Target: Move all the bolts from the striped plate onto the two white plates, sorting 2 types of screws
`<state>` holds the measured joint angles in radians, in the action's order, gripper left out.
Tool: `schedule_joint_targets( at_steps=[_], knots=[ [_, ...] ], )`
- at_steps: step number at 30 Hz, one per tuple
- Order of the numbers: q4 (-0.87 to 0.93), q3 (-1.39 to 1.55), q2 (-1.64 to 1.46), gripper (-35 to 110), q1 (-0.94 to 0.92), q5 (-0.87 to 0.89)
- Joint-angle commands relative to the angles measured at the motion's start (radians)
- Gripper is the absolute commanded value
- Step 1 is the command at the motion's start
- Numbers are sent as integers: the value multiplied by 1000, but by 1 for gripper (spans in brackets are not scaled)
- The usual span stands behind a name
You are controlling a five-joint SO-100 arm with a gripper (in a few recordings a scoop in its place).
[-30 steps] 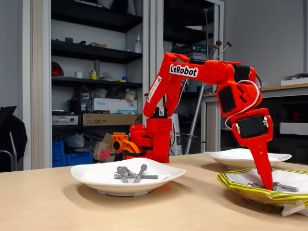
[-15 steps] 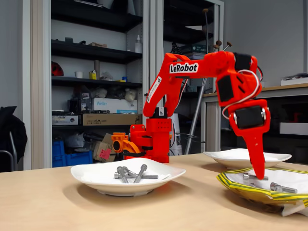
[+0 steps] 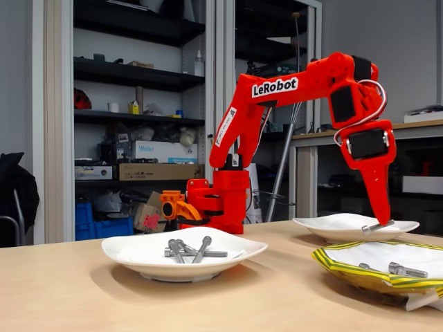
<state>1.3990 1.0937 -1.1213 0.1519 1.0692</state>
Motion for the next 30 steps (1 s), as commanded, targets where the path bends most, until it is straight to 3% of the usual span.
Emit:
schedule_joint_targets(
  at_steps=[1, 13, 19, 24, 30],
  knots=[
    [-20, 25, -77, 0, 20, 17],
    [-38, -9, -37, 4, -31, -49],
    [-199, -204, 169, 11, -89, -71],
    [-166, -374, 308, 14, -100, -54],
    [-150, -383, 342, 14, -66, 2]
  ],
)
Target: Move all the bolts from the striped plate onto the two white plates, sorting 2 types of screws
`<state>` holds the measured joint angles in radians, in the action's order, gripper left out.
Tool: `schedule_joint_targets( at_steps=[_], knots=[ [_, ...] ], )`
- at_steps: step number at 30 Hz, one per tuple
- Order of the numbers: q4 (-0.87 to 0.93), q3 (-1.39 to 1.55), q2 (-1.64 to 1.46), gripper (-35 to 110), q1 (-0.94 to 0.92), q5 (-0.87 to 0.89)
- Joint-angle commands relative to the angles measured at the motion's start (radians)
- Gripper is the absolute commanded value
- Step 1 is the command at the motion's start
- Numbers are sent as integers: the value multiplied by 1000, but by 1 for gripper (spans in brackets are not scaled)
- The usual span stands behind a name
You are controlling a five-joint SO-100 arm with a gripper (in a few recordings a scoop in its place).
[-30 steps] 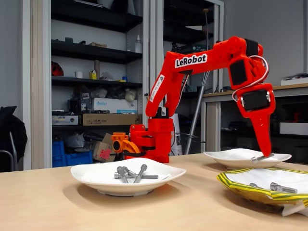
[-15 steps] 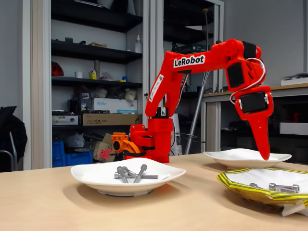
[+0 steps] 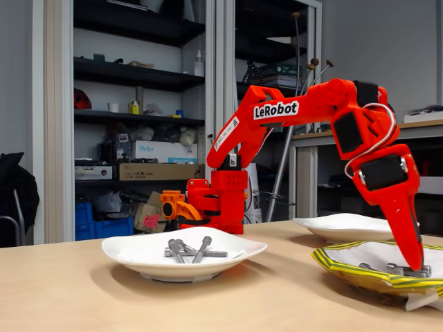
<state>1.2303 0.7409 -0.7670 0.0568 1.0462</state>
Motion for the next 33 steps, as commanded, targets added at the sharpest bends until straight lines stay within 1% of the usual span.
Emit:
schedule_joint_targets(
  at_steps=[1, 7, 15, 22, 29, 33],
  knots=[
    [28, -26, -12, 14, 35, 40],
    [80, 5, -61, 13, 60, 77],
    [89, 35, -81, 11, 64, 95],
    [61, 35, -37, 7, 31, 74],
    [52, 34, -12, 0, 12, 43],
    [54, 32, -14, 0, 6, 12]
  ],
)
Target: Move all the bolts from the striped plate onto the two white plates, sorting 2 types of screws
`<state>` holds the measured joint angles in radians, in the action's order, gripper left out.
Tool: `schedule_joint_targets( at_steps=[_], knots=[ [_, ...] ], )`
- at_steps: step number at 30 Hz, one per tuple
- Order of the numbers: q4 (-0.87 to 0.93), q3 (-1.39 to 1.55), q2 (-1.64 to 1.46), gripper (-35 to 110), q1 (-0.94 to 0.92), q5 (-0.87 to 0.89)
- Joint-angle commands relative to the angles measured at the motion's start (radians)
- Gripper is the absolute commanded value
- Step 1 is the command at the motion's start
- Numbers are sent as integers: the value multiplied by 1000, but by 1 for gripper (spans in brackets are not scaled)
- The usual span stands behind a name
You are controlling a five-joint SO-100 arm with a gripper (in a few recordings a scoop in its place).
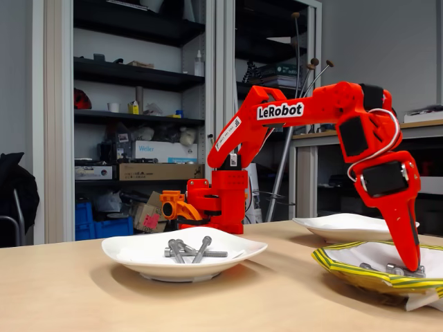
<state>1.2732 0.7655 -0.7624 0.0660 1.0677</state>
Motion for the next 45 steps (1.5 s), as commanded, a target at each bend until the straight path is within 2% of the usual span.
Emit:
schedule_joint_targets(
  at_steps=[1, 21, 29, 39, 45],
  knots=[
    [14, 6, -21, 0, -5, -12],
    [54, -183, 127, 8, 6, -34],
    [84, -216, 153, 0, 6, -26],
    [135, -229, 126, 0, -3, -109],
    [241, -225, 9, 0, 3, -97]
  ],
)
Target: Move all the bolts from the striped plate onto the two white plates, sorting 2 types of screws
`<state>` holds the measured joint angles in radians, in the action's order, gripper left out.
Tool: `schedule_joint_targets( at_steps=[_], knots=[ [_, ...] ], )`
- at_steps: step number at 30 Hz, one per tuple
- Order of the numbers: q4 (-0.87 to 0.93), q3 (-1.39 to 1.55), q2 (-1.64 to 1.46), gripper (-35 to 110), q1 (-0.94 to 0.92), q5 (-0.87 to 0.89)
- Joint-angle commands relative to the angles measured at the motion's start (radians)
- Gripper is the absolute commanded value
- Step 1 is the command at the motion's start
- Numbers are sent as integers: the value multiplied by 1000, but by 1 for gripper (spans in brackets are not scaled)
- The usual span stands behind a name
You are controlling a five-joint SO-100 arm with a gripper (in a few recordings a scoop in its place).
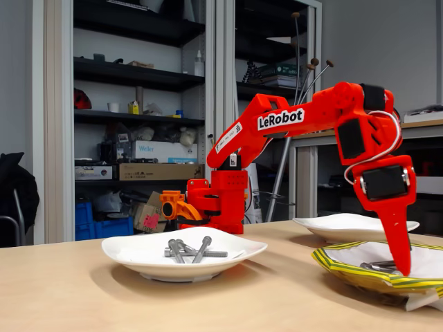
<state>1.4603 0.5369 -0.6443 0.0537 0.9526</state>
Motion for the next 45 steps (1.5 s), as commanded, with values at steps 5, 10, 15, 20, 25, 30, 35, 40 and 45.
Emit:
schedule_joint_targets(
  at_steps=[5, 10, 15, 20, 25, 30, 35, 40, 45],
  knots=[
    [83, 158, -302, 0, 38, 77],
    [83, 255, -402, 0, 60, 114],
    [83, 264, -411, 0, 60, 114],
    [80, 339, -465, 0, 98, 198],
    [37, 554, -617, 0, 196, 380],
    [-58, 842, -819, 0, 367, 638],
    [-221, 1118, -991, 0, 538, 890],
    [-359, 1364, -1135, 2, 644, 1109],
    [-482, 1513, -1226, 16, 644, 1109]
  ],
)
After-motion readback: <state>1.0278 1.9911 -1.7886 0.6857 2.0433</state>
